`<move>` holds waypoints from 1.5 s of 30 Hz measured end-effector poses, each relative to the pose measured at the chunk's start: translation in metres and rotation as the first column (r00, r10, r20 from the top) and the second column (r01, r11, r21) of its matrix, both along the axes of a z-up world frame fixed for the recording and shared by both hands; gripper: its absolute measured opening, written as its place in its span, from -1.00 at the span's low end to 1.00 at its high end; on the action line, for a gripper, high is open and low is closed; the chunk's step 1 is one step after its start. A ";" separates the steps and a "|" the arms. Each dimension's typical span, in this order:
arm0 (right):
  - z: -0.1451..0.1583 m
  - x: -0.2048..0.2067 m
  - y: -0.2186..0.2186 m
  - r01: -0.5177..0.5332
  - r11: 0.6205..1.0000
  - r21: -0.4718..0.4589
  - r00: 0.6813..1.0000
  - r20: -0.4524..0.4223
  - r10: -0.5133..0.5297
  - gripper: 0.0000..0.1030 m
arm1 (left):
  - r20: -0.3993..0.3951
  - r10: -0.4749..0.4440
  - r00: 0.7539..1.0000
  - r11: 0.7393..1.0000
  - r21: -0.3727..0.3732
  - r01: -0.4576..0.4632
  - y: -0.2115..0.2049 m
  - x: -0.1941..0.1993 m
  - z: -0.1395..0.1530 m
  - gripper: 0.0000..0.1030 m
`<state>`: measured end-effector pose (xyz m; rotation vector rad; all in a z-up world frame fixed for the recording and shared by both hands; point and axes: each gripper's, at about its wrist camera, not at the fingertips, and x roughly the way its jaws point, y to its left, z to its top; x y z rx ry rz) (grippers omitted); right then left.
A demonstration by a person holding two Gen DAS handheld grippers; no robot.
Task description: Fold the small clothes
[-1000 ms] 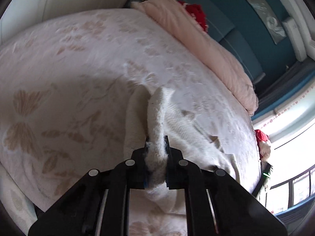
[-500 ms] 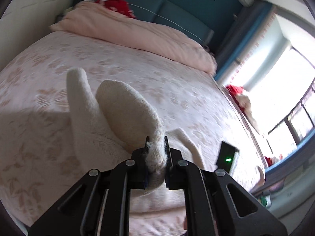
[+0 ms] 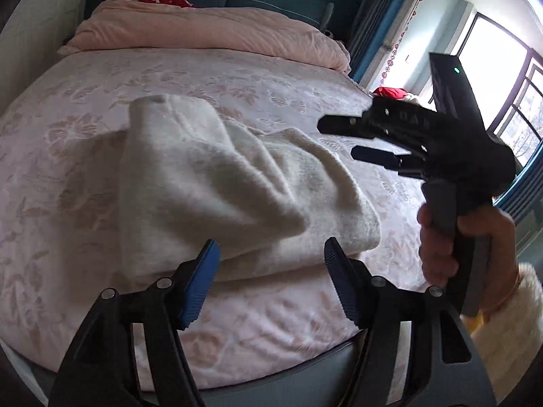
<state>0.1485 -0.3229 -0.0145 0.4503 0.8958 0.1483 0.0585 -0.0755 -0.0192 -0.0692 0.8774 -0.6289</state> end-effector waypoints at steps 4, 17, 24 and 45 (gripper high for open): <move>-0.029 0.047 0.039 -0.030 1.000 0.003 0.992 -0.126 0.030 0.66 | -0.050 0.093 0.994 0.995 0.026 -0.092 0.052 0.003 -0.003 0.24; -0.041 0.050 0.092 -0.043 0.998 -0.049 0.988 -0.149 0.035 -0.75 | -0.083 0.230 0.970 0.971 -0.044 -0.234 0.113 0.006 0.000 0.25; -0.033 0.016 0.042 0.090 0.985 -0.144 0.986 -0.128 -0.109 -0.33 | -0.088 0.204 0.975 0.975 -0.068 -0.210 0.111 0.004 0.000 0.25; 0.086 -0.031 -0.006 0.166 0.980 -0.113 0.977 0.154 -0.148 -0.73 | -0.099 0.155 0.983 0.981 -0.103 -0.165 0.083 0.006 0.014 0.34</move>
